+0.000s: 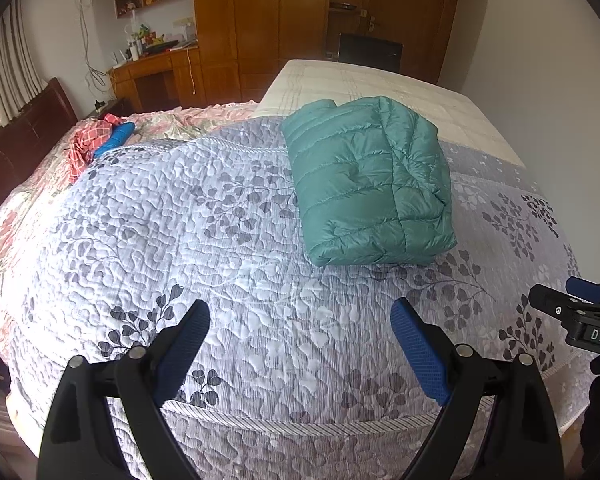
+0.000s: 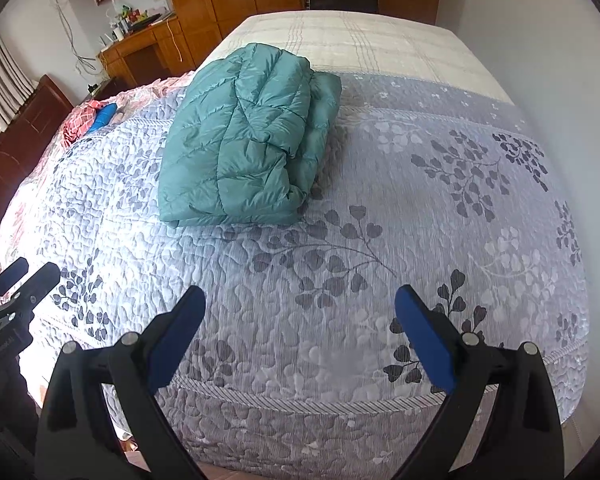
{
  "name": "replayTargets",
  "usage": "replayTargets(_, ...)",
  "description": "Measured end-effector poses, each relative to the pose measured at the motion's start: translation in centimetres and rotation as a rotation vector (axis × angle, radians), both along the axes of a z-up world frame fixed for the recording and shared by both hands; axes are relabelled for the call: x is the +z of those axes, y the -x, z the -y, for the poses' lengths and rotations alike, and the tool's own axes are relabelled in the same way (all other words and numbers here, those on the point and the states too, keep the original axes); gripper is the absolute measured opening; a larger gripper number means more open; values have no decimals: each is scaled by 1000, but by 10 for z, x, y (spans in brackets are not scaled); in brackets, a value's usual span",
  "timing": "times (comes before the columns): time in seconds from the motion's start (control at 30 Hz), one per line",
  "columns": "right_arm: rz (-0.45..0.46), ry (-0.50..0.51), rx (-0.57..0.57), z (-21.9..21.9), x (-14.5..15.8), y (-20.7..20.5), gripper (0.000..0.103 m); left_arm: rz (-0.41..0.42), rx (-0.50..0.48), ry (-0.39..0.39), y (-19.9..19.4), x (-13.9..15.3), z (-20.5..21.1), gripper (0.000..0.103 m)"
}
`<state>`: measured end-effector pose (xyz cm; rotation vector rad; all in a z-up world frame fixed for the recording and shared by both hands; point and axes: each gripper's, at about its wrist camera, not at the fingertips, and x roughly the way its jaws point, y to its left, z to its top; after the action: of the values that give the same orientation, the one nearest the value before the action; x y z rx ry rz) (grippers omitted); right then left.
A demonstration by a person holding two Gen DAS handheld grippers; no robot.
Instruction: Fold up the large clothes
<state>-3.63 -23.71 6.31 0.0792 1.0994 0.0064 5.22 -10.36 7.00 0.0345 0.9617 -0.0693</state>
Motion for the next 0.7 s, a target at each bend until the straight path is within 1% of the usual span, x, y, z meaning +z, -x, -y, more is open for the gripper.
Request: replayTargets(0.7,-4,-4,13,-2,0,-2,95,5,-7,-11,0,3,0,92)
